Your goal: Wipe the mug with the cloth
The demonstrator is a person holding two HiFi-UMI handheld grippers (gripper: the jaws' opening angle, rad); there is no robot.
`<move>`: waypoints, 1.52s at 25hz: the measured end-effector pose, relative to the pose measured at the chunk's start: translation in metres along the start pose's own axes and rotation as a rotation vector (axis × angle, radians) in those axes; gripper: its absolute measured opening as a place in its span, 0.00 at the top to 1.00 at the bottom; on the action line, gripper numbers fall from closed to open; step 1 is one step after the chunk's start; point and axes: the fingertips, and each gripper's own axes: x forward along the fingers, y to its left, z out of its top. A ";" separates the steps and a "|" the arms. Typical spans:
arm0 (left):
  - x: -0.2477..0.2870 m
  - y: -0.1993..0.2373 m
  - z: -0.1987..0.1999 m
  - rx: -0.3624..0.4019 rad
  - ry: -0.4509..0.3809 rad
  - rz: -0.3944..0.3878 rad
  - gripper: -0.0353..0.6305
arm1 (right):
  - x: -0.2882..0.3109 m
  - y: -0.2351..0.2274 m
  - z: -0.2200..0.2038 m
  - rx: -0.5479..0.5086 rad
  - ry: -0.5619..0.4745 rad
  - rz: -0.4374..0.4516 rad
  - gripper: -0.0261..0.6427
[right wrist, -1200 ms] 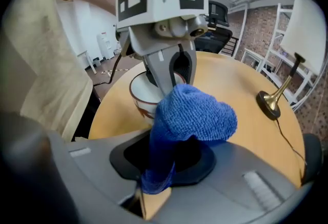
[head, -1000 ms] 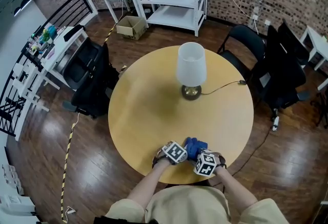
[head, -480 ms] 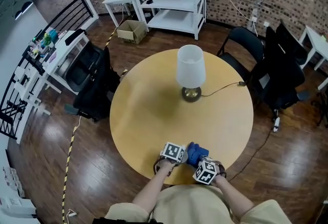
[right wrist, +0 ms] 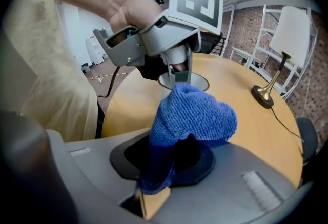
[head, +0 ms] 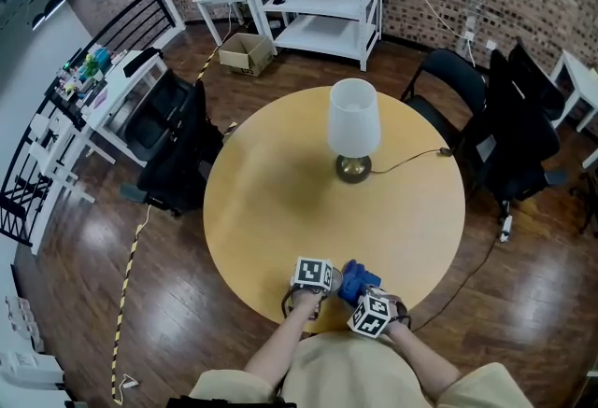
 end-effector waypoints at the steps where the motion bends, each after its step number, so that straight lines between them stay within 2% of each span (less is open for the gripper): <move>1: 0.000 0.001 0.000 -0.023 -0.006 0.009 0.89 | 0.001 0.000 0.000 0.000 0.000 -0.002 0.83; 8: 0.002 0.009 -0.004 -0.143 -0.003 0.011 0.91 | 0.007 0.009 0.007 -0.051 -0.003 0.022 0.83; 16: 0.000 0.007 -0.005 -0.147 0.023 0.049 0.91 | 0.006 0.009 0.006 -0.057 0.029 0.053 0.83; 23: 0.004 0.007 -0.005 -0.210 0.022 0.060 0.91 | 0.007 0.011 0.005 -0.073 0.054 0.062 0.83; 26: -0.001 0.006 -0.006 -0.233 0.026 0.090 0.91 | 0.007 0.012 0.007 -0.092 0.070 0.051 0.83; 30: -0.001 0.006 -0.003 -0.270 -0.005 0.096 0.91 | 0.009 0.009 0.006 -0.036 0.049 0.050 0.83; 32: -0.001 0.005 -0.001 -0.254 -0.030 0.077 0.91 | 0.010 0.008 0.006 0.005 0.024 0.055 0.83; 35: -0.002 0.005 -0.001 -0.162 -0.034 0.065 0.88 | 0.010 0.007 0.006 0.060 -0.013 0.068 0.83; 38: -0.009 0.005 -0.003 -0.116 -0.055 0.035 0.81 | 0.008 0.006 0.008 0.107 -0.040 0.075 0.83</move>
